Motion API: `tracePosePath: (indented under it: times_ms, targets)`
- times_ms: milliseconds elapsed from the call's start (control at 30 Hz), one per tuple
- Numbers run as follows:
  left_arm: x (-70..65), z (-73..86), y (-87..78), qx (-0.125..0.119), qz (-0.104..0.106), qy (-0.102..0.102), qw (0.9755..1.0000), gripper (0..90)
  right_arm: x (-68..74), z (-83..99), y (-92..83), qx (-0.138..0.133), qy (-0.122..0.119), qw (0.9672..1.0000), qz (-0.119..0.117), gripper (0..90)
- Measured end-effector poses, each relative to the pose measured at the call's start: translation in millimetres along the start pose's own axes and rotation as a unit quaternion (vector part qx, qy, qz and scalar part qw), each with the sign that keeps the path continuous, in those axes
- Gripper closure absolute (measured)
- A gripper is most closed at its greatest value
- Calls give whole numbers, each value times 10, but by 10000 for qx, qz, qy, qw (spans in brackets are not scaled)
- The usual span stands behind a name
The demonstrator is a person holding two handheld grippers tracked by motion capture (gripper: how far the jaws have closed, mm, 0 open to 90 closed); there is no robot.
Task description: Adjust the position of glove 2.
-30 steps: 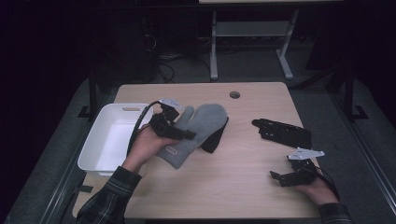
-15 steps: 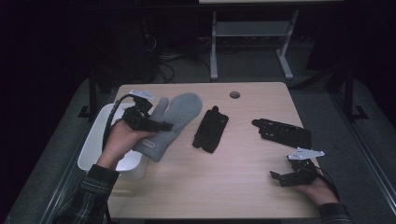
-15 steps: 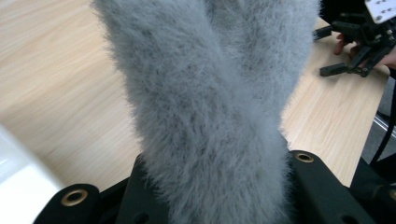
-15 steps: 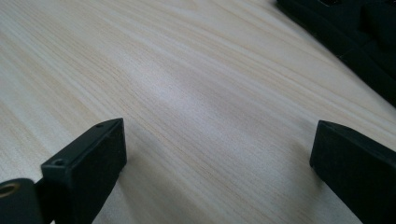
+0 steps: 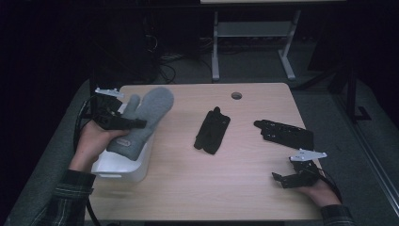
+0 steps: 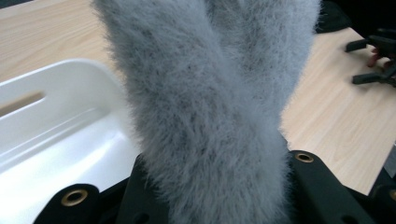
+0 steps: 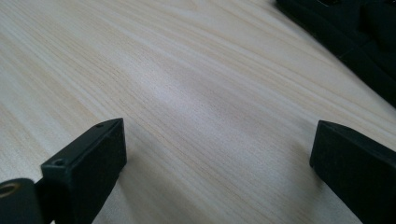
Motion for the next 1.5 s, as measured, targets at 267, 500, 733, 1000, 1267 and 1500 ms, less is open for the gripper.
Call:
tracePosePath:
  times_ms: [267,500,733,1000,1267,1500]
  targets:
    - [279,258,-117,94,-221,-392,9989,644,0,0,0,0,0,10000,3,34]
    - [441,467,19,259,-253,-672,9971,643,0,-1,1,-1,4,10000,3,34]
    - [606,695,249,553,-197,-968,9936,642,0,0,1,-1,3,10000,3,34]
    - [771,923,521,933,-167,-1221,9880,635,0,0,1,-2,4,10000,3,34]
    - [857,1096,707,1184,-206,-1327,9838,585,0,-1,1,-2,6,10000,3,34]
    - [852,1080,707,1250,-571,-1066,9848,278,0,0,1,-2,4,10000,4,34]
Point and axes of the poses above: each handheld gripper's, and its own axes: y roughly forward along the jaws, z roughly out of its underside, x roughly to its left, the point moved 2 cm from there along y, roughly forward along the jaws, and after that the axes turned 11 degrees about y, right-handed, at the moved point
